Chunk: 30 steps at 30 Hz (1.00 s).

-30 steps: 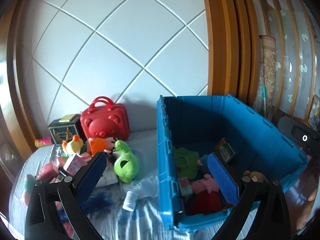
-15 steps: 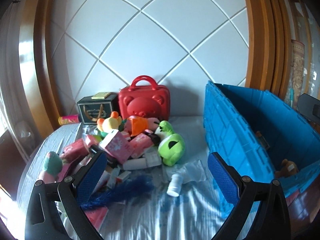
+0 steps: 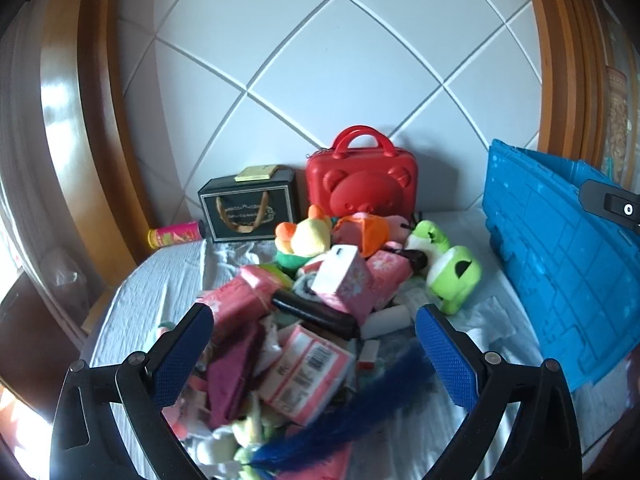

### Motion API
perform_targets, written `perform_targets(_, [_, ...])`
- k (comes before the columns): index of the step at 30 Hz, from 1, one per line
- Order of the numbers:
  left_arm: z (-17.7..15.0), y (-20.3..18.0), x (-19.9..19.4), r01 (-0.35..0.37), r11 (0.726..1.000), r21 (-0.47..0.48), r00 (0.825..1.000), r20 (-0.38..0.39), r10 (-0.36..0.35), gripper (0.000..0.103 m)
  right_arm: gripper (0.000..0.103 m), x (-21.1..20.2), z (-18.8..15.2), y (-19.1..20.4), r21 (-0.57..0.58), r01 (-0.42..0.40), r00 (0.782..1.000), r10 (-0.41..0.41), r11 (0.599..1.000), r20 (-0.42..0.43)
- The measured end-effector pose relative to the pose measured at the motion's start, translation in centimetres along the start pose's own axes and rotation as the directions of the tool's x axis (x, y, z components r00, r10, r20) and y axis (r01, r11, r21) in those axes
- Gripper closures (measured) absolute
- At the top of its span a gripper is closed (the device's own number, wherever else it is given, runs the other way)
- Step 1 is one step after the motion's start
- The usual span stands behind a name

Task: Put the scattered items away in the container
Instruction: 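Grasp the teal-and-pink plush pig with the left tool while the right tool grasps the green-and-white frog plush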

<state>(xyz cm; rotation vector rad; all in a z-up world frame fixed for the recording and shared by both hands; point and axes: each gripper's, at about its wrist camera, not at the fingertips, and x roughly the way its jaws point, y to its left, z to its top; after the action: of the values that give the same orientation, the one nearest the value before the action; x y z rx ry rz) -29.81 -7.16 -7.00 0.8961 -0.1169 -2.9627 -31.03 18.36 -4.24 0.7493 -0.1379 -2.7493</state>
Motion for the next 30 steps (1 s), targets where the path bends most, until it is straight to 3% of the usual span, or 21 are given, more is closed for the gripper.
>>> perform_targets(6, [-1.5, 6.7, 2.4, 0.004, 1.000, -0.019, 0.998, -0.068, -0.005, 0.001, 0.003, 5.4, -1.1, 0.5, 0.032, 0.079, 0.993, -0.075, 0.996, -0.090])
perform_targets(13, [-4.5, 12.5, 3.5, -0.098, 0.995, -0.018, 0.987, -0.131, 0.094, 0.001, 0.003, 10.8, -1.4, -1.2, 0.060, 0.103, 0.981, -0.091, 0.993, -0.173])
perform_targets(19, [-8.0, 16.0, 5.8, -0.162, 0.985, -0.060, 0.965, -0.220, 0.145, 0.001, 0.003, 14.1, -0.1, -1.7, 0.021, 0.103, 0.974, -0.096, 0.994, -0.207])
perform_targets(24, [-10.0, 17.5, 9.7, -0.208, 0.977, -0.039, 0.937, -0.295, 0.188, 0.001, 0.003, 16.9, 1.0, -2.1, -0.011, 0.102, 0.967, -0.101, 0.995, -0.236])
perform_targets(30, [-12.1, 19.3, 15.1, -0.199, 0.980, -0.028, 0.898, -0.406, 0.171, 0.001, 0.003, 22.2, 1.0, -4.1, -0.083, 0.119, 0.931, -0.141, 0.989, -0.338])
